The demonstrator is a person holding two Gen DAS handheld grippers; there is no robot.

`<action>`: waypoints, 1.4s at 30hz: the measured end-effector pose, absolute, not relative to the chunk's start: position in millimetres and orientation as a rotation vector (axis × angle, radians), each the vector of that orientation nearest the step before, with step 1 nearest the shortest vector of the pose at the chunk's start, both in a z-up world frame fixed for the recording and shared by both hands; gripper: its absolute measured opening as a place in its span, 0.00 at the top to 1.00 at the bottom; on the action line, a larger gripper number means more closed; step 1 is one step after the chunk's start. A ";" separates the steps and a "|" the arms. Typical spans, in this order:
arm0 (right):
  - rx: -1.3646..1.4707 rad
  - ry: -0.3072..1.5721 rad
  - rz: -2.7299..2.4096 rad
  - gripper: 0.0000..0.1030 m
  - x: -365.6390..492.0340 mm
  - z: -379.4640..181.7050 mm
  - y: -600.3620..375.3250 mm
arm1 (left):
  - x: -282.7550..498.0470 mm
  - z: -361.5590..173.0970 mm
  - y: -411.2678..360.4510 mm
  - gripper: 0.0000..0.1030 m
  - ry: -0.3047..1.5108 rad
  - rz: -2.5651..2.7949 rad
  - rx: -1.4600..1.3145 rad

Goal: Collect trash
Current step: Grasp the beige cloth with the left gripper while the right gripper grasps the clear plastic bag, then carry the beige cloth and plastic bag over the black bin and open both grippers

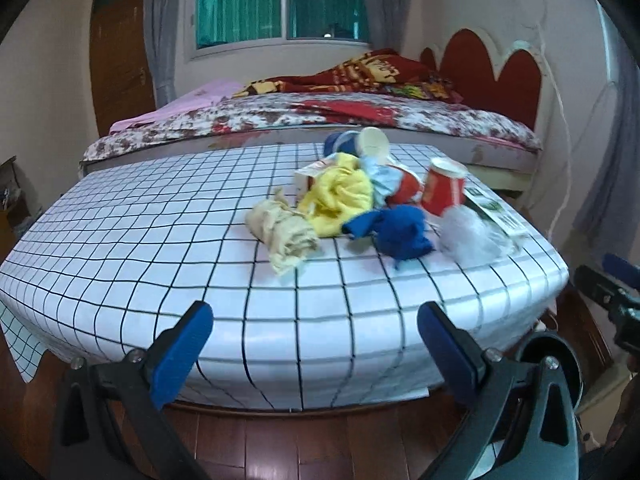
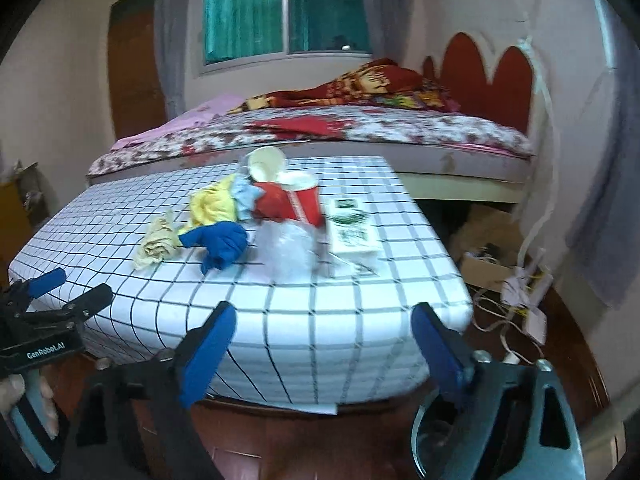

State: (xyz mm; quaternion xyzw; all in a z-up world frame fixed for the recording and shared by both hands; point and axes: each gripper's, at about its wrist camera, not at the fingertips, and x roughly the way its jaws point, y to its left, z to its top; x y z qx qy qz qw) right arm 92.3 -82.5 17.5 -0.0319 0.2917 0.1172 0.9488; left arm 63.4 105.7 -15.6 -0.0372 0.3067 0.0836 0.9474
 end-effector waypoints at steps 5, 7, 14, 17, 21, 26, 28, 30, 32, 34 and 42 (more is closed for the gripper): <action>-0.090 0.622 0.285 0.20 136.0 4.0 -52.8 | 97.3 -25.1 121.3 0.01 0.641 0.179 -0.102; -0.104 0.640 0.290 0.24 152.3 -3.2 -44.4 | 111.6 -29.0 127.2 0.03 0.647 0.180 -0.106; -0.139 0.702 0.300 0.32 197.8 -28.6 -25.1 | 155.5 -41.3 147.2 0.15 0.677 0.184 -0.140; -0.152 0.723 0.299 0.35 213.2 -36.6 -20.2 | 169.7 -48.1 153.0 0.20 0.701 0.174 -0.166; -0.141 0.754 0.307 0.47 226.3 -44.7 -17.6 | 177.1 -55.8 155.6 0.33 0.732 0.160 -0.171; -0.117 0.750 0.323 0.71 226.8 -47.7 -17.3 | 172.7 -59.8 164.0 0.65 0.739 0.127 -0.193; -0.110 0.737 0.327 0.74 223.2 -45.3 -19.3 | 166.4 -56.2 166.5 0.72 0.723 0.119 -0.196; -0.100 0.715 0.330 0.74 216.8 -40.3 -22.4 | 159.2 -49.2 167.3 0.74 0.700 0.115 -0.187; -0.090 0.693 0.333 0.74 209.7 -33.9 -25.7 | 153.4 -44.1 166.1 0.75 0.682 0.113 -0.170; -0.087 0.677 0.338 0.74 203.6 -28.3 -26.8 | 148.7 -38.7 166.2 0.76 0.669 0.104 -0.175; -0.055 0.613 0.302 0.74 168.1 -1.0 -58.8 | 118.6 -4.4 135.3 0.76 0.586 0.026 -0.128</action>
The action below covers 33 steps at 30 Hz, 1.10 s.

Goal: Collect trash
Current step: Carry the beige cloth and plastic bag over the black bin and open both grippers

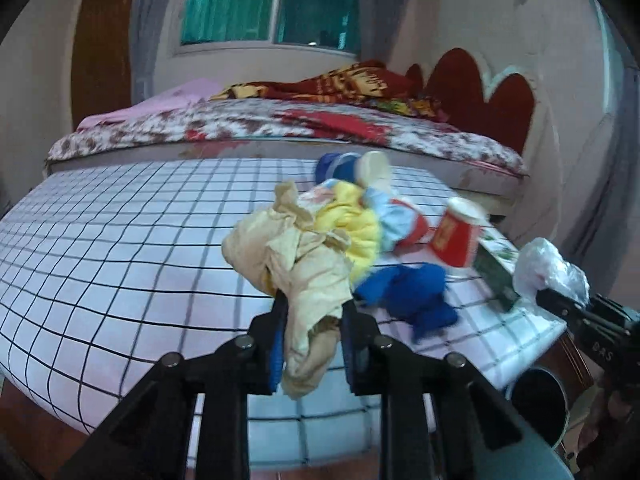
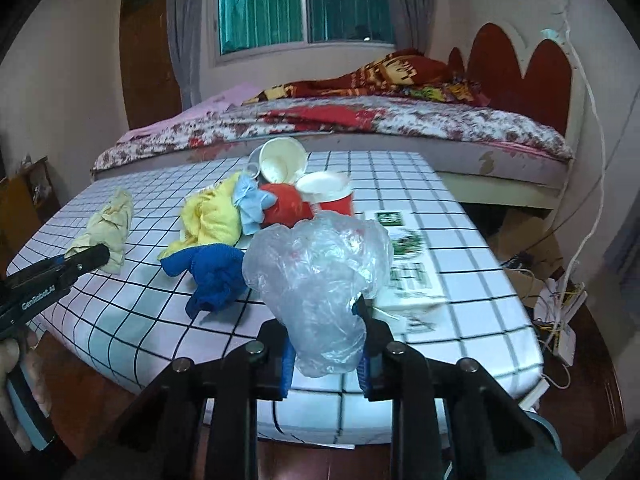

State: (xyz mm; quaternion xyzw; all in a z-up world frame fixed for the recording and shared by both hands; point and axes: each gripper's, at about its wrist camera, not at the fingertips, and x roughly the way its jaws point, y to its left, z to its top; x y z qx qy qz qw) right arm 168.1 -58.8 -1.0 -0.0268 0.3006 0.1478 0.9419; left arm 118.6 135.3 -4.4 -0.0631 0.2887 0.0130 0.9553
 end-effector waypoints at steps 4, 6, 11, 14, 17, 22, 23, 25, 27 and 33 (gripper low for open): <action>-0.042 0.586 0.269 0.74 147.4 9.1 -80.4 | 106.8 5.6 105.9 0.76 0.563 -0.032 -0.080; -0.031 0.576 0.248 0.74 137.0 14.5 -94.5 | 101.1 9.7 88.3 0.76 0.554 -0.068 -0.053; -0.009 0.554 0.188 0.74 109.6 23.7 -130.8 | 89.3 16.7 45.1 0.76 0.533 -0.165 -0.004; -0.004 0.549 0.154 0.74 94.2 25.6 -152.6 | 83.9 18.6 25.1 0.76 0.530 -0.218 0.010; -0.003 0.552 0.118 0.74 81.1 24.6 -173.7 | 79.2 19.4 6.4 0.76 0.529 -0.268 0.029; 0.011 0.572 0.061 0.74 65.8 16.1 -209.5 | 69.7 14.8 -30.2 0.76 0.535 -0.358 0.074; 0.013 0.580 0.048 0.74 62.9 13.0 -217.6 | 68.6 12.8 -37.8 0.76 0.540 -0.382 0.084; 0.017 0.595 0.025 0.74 57.9 6.7 -231.0 | 67.1 8.9 -52.9 0.76 0.555 -0.430 0.096; 0.016 0.614 -0.001 0.74 53.4 -0.3 -244.9 | 65.8 1.7 -69.9 0.76 0.572 -0.474 0.109; 0.023 0.677 -0.054 0.74 38.0 -28.8 -285.4 | 60.2 -24.9 -120.3 0.76 0.639 -0.612 0.144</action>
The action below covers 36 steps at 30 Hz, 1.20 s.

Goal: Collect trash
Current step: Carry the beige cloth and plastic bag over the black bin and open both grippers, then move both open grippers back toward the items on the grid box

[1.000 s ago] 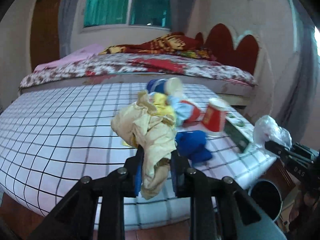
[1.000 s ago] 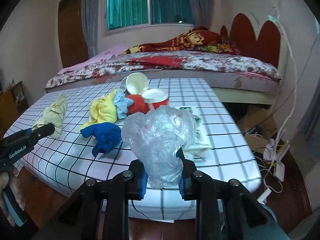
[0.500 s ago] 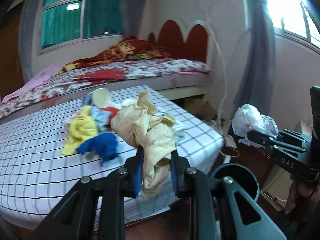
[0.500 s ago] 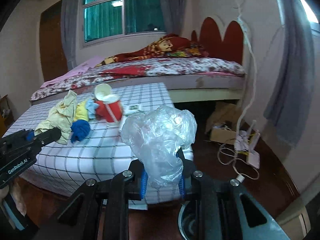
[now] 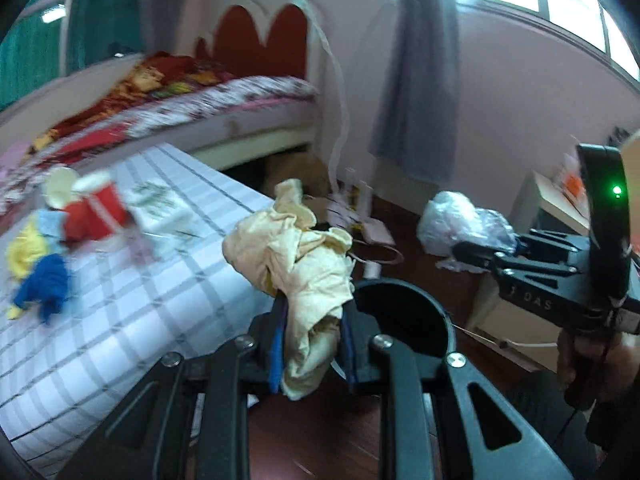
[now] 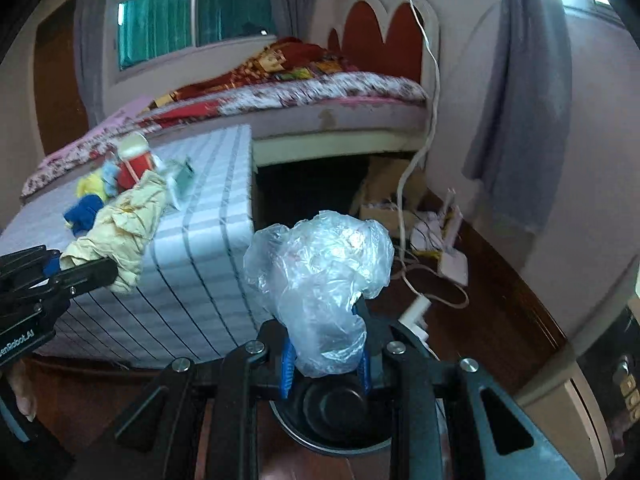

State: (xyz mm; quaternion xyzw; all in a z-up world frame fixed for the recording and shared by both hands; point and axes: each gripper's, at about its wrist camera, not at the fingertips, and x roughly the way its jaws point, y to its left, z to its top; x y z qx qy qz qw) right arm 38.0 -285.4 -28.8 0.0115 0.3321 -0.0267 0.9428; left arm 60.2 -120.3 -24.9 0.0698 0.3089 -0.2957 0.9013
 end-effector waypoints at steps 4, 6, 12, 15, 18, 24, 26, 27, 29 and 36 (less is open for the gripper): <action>0.025 0.720 -0.061 0.74 33.1 -48.8 -306.1 | 64.9 -43.6 -144.8 0.76 0.692 -0.701 0.159; 0.027 0.740 -0.055 0.74 33.8 -59.1 -314.1 | 67.8 -53.1 -156.5 0.76 0.714 -0.739 0.174; 0.034 0.835 -0.031 0.74 45.4 -98.7 -336.5 | 86.3 -86.2 -187.9 0.76 0.814 -0.813 0.209; 0.036 0.884 -0.027 0.74 52.1 -117.9 -346.2 | 94.6 -99.2 -199.1 0.76 0.865 -0.830 0.204; 0.031 0.925 -0.013 0.74 60.7 -134.2 -353.4 | 103.6 -109.6 -208.8 0.76 0.899 -0.832 0.208; 0.017 1.025 0.017 0.33 85.5 -169.9 -362.4 | 113.4 -126.3 -208.3 0.00 0.935 -0.810 0.177; 0.027 1.043 -0.027 0.22 89.5 -181.9 -370.6 | 113.3 -129.1 -197.9 0.01 0.942 -0.768 0.156; 0.048 1.053 -0.044 0.21 88.9 -185.5 -375.4 | 113.5 -131.3 -193.2 0.01 0.952 -0.739 0.153; 0.072 1.058 -0.071 0.06 84.5 -187.0 -378.4 | 110.6 -132.8 -183.3 0.01 0.951 -0.686 0.156; 0.077 1.014 -0.122 0.00 66.9 -184.8 -364.0 | 102.9 -129.5 -154.4 0.01 0.925 -0.516 0.172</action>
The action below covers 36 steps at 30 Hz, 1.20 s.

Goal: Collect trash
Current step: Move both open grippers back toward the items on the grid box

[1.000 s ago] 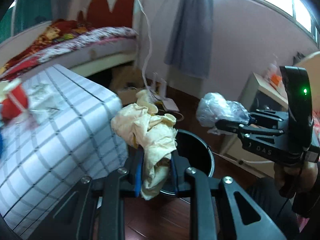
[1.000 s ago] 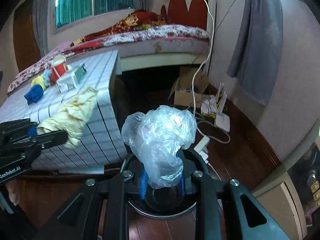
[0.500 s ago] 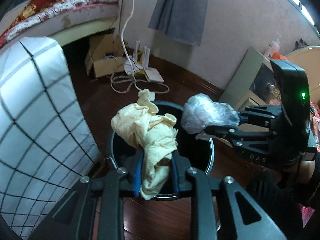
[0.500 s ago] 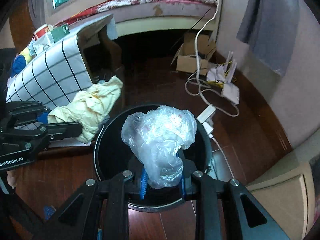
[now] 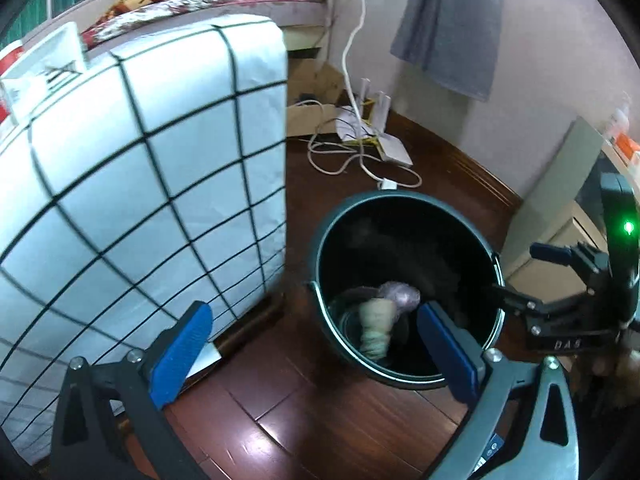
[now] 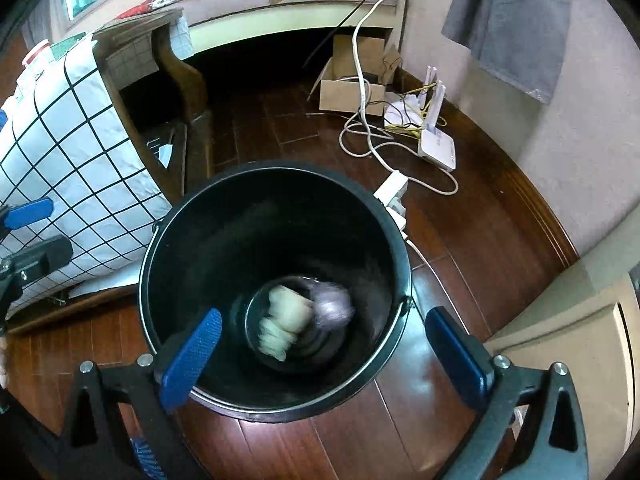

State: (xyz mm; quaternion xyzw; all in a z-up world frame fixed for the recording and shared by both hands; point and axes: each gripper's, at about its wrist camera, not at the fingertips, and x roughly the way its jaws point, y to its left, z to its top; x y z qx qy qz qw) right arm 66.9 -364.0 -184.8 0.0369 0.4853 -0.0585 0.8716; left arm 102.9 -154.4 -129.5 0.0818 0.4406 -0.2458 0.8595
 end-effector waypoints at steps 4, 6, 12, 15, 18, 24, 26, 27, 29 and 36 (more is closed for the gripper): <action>0.091 0.986 -0.135 0.00 61.1 -178.6 -356.0 | 100.6 -119.4 -146.2 0.01 0.899 -0.475 0.163; 0.091 0.977 -0.142 0.00 60.9 -176.4 -354.1 | 100.6 -115.4 -141.5 0.01 0.892 -0.462 0.160; 0.110 0.935 -0.150 0.00 57.1 -156.7 -345.4 | 95.7 -103.9 -127.3 0.01 0.860 -0.421 0.145; 0.105 0.903 -0.149 0.00 56.0 -142.0 -337.9 | 91.4 -95.1 -118.7 0.01 0.839 -0.397 0.134; 0.093 0.881 -0.140 0.00 56.3 -128.6 -328.2 | 89.2 -85.3 -108.3 0.01 0.813 -0.369 0.127; 0.068 0.832 -0.118 0.00 58.6 -99.9 -304.1 | 85.3 -67.7 -83.9 0.00 0.776 -0.327 0.091; 0.058 0.817 -0.107 0.00 59.6 -90.7 -295.4 | 84.0 -63.6 -76.1 0.00 0.766 -0.313 0.082; 0.052 0.810 -0.103 0.00 59.9 -86.9 -290.7 | 83.2 -60.8 -70.7 0.00 0.760 -0.305 0.077; 0.043 0.797 -0.090 0.00 60.2 -80.7 -282.2 | 81.7 -56.6 -62.7 0.00 0.752 -0.291 0.067; 0.015 0.736 -0.020 0.00 69.6 -55.0 -246.8 | 77.9 -37.3 -19.8 0.00 0.705 -0.210 0.036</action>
